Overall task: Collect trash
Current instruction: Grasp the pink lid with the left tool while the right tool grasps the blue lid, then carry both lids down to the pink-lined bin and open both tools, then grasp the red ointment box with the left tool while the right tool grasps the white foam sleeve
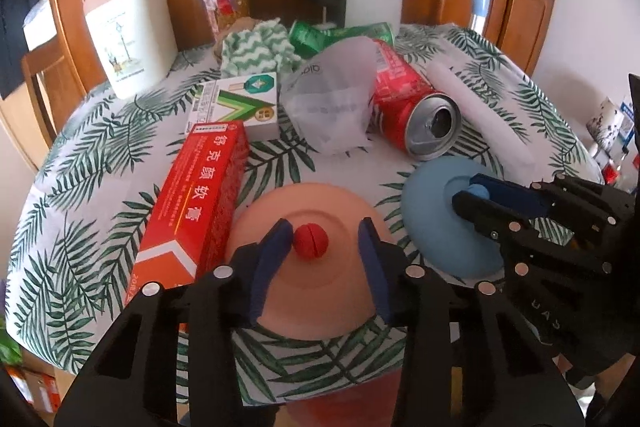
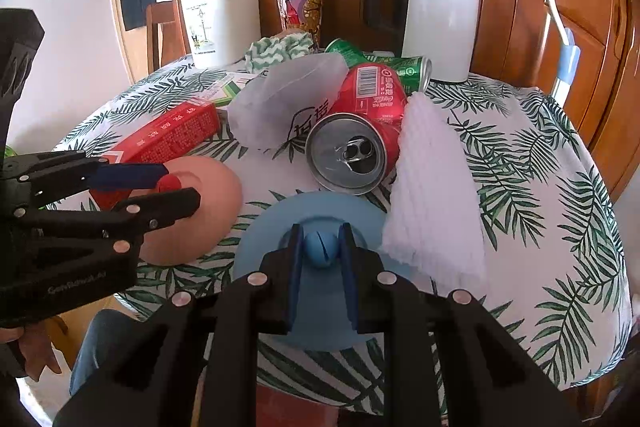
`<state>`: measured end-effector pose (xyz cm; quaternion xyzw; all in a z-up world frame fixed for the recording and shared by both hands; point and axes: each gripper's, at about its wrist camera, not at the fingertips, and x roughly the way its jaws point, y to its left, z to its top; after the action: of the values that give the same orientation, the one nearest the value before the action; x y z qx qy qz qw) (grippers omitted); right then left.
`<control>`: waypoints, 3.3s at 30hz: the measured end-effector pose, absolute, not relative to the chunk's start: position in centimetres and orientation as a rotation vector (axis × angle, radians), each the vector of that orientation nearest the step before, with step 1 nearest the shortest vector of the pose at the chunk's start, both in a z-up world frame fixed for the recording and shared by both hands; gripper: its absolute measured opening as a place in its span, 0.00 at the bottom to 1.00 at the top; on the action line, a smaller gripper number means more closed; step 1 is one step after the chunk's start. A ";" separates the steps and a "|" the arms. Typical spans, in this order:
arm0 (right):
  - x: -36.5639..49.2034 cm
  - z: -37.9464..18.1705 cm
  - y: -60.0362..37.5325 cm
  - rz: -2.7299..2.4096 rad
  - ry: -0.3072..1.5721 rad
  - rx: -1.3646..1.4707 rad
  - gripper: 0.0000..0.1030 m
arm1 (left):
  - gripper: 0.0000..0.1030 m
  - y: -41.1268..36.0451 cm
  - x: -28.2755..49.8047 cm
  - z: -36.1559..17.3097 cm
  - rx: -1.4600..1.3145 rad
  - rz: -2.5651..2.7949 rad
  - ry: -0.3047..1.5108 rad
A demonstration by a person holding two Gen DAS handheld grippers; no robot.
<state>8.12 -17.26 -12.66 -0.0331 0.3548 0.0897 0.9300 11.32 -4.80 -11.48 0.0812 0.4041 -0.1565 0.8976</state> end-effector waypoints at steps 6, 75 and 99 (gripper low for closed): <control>8.1 -12.7 -17.2 0.178 0.721 -0.078 0.18 | 0.37 -4.7 11.4 -11.5 0.155 -0.316 0.834; 1.0 -46.3 -11.5 0.343 1.394 -0.088 0.21 | 0.56 -0.3 3.9 -44.4 0.184 -0.290 1.492; -3.0 -29.0 -16.2 0.170 1.081 -0.145 0.95 | 0.86 1.7 2.2 -27.5 0.170 -0.212 1.147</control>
<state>-2.97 -16.17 -28.95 -0.0688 0.5135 0.0806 0.8515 2.21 1.73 -27.55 0.0803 0.5408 -0.0999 0.8313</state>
